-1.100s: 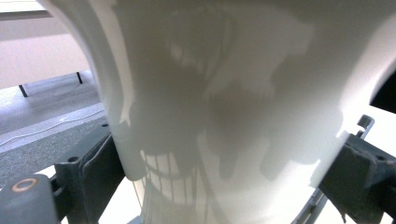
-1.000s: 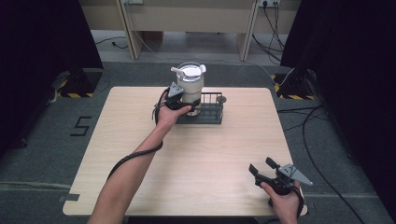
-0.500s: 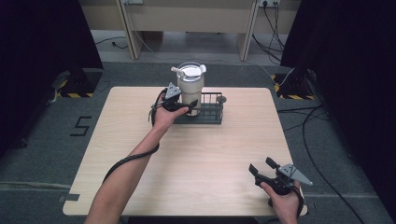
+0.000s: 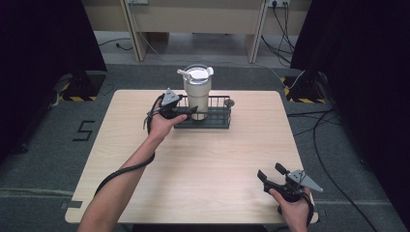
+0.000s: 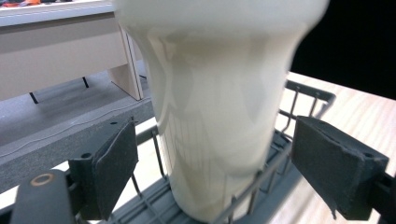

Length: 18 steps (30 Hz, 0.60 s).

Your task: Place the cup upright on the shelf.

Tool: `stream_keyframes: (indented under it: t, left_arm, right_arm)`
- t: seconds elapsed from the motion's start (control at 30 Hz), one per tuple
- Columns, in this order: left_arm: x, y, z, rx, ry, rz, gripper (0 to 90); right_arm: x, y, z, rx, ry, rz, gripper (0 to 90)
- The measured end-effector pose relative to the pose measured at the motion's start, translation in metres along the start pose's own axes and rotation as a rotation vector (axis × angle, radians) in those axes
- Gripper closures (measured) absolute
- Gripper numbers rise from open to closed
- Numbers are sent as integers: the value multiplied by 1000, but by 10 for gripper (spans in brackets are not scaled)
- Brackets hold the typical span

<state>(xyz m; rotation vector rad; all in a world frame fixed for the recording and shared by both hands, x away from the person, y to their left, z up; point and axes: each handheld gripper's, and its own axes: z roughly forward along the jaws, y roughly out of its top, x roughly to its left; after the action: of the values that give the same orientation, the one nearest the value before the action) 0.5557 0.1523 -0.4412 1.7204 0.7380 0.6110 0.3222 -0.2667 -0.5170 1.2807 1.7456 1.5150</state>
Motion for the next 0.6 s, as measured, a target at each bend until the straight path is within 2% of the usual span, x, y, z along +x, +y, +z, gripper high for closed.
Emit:
stream_keyframes:
  t: [0.07, 0.27, 0.6]
  left_arm:
    - [0, -1, -6, -6, -9, -12, 143]
    - [-1, -4, -22, 2, -19, 12, 142]
    - [-3, -11, -42, -7, -18, 15, 143]
  right_arm:
    - [0, 0, 0, 0, 0, 0, 160]
    - [0, 0, 0, -1, -2, -1, 160]
    - [0, 0, 0, -1, -5, 0, 159]
